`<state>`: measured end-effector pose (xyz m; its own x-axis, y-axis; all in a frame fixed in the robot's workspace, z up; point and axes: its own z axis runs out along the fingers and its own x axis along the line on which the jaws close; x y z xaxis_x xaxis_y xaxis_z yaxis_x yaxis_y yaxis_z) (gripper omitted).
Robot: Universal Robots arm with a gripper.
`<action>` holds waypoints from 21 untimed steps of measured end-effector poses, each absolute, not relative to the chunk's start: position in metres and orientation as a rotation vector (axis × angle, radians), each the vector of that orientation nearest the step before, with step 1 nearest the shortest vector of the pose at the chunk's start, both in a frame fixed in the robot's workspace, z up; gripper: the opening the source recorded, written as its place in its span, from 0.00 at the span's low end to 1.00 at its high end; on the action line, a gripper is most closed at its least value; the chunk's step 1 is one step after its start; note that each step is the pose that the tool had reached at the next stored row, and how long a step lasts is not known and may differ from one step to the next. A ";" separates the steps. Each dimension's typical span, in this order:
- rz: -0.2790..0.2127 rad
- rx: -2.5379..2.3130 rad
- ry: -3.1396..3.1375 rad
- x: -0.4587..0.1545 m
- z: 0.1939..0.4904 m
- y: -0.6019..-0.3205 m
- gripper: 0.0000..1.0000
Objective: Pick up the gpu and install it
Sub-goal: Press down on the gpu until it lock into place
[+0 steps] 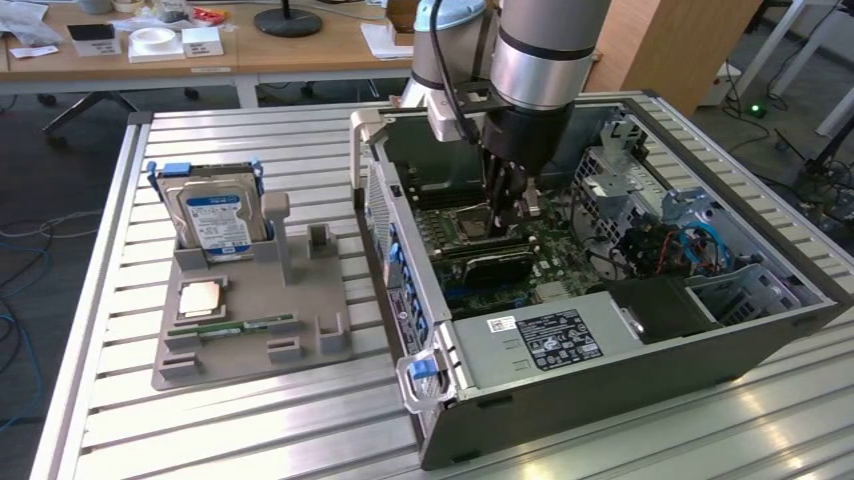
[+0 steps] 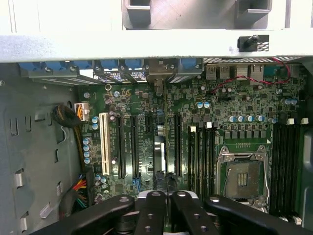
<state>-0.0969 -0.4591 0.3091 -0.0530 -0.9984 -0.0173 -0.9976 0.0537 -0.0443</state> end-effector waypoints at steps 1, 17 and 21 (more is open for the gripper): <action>-0.031 -2.132 2.249 -0.097 0.309 -0.459 0.14; -0.031 -2.132 2.249 -0.097 0.303 -0.459 0.11; -0.031 -2.132 2.249 -0.097 0.296 -0.459 0.11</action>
<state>-0.0969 -0.4591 0.2962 -0.0530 -0.9984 -0.0173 -0.9976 0.0537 -0.0442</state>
